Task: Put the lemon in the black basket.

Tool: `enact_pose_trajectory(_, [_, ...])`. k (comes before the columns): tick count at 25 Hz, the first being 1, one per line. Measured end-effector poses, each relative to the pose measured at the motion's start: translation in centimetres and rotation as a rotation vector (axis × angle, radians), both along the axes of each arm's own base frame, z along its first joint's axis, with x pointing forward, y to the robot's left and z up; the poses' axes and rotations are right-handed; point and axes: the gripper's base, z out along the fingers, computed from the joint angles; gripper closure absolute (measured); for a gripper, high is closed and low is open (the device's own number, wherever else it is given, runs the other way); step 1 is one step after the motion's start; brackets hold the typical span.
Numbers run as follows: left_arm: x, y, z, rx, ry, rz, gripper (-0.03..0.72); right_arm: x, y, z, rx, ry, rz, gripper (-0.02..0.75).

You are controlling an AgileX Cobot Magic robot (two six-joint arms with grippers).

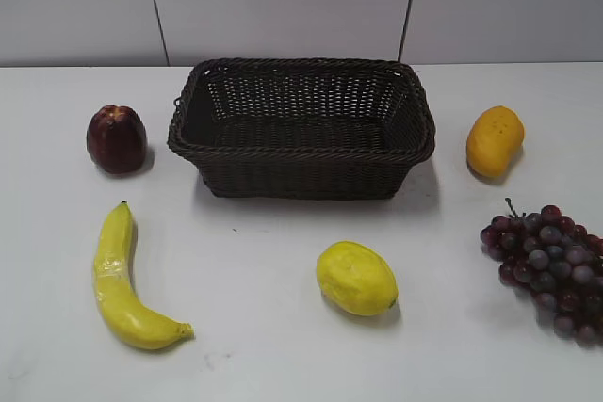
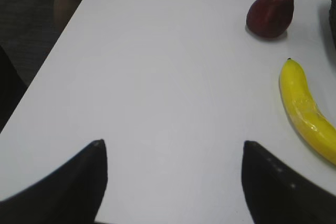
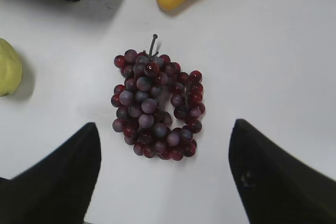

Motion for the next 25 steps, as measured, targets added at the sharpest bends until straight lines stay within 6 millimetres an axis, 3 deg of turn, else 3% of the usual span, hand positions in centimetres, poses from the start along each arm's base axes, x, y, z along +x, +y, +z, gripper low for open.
enact_pose_trajectory(12, [0.0,0.0,0.0,0.000,0.000,0.000,0.097,3.3,6.2,-2.7,-0.042,0.138,0.306,0.167])
enact_pose_trajectory(19, [0.0,0.0,0.0,0.000,0.000,0.000,0.097,4.5,11.2,-4.0,-0.091,0.177,0.493,0.167])
enact_pose_trajectory(25, [0.0,0.0,0.0,0.000,0.000,0.000,0.097,5.0,15.5,-7.3,-0.128,0.271,0.619,0.124])
